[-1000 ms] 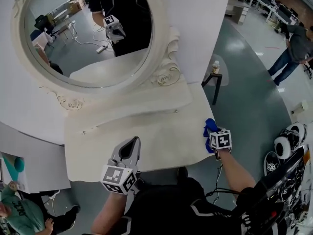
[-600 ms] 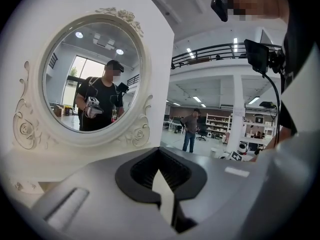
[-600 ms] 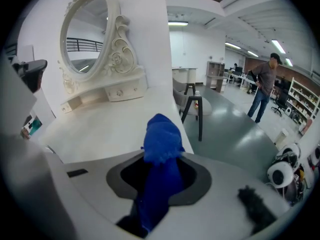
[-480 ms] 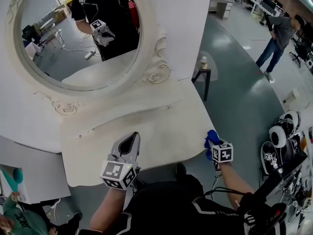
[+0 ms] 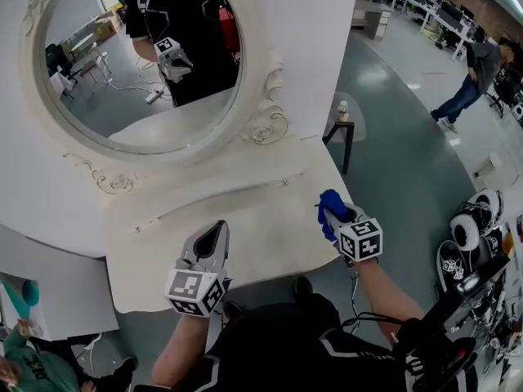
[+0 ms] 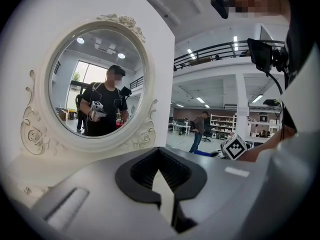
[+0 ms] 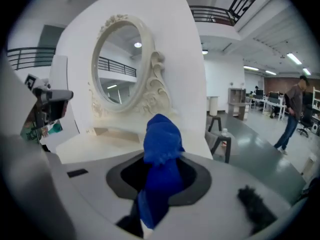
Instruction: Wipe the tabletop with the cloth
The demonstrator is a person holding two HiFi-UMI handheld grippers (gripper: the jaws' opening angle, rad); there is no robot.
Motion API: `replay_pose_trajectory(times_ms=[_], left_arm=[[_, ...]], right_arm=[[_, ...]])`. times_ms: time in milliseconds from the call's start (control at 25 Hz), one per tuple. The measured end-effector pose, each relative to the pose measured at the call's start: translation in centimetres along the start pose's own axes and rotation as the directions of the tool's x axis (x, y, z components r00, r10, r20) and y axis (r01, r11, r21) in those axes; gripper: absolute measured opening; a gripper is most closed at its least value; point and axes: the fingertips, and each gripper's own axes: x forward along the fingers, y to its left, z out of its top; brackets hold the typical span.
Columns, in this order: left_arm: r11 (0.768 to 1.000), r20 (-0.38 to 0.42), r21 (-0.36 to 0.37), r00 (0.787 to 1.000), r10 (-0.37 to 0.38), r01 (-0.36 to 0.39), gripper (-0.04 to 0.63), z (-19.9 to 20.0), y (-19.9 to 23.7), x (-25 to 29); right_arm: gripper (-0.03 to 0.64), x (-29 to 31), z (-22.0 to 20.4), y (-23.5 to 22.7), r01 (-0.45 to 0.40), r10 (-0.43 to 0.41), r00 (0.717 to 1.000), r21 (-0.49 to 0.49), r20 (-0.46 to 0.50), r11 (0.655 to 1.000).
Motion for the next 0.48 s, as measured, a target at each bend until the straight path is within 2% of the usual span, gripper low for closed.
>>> replay_pose_trajectory(times_ms=[280,480], left_arm=[[0.999,0.052,-0.027,0.998,0.033,-0.031,0.008,1.5,1.1,-1.0],[0.996,0.113,-0.005,0.989,0.093,-0.093,0.006,2.8,2.5,-2.2]], right_arm=[[0.107,-0.3,9.6,6.8,-0.148,0.159,0.975,-0.075,0.158,0.986],[0.103,-0.5,12.7,10.2,-0.178,0.206,0.956,-0.146,0.209,0.973]])
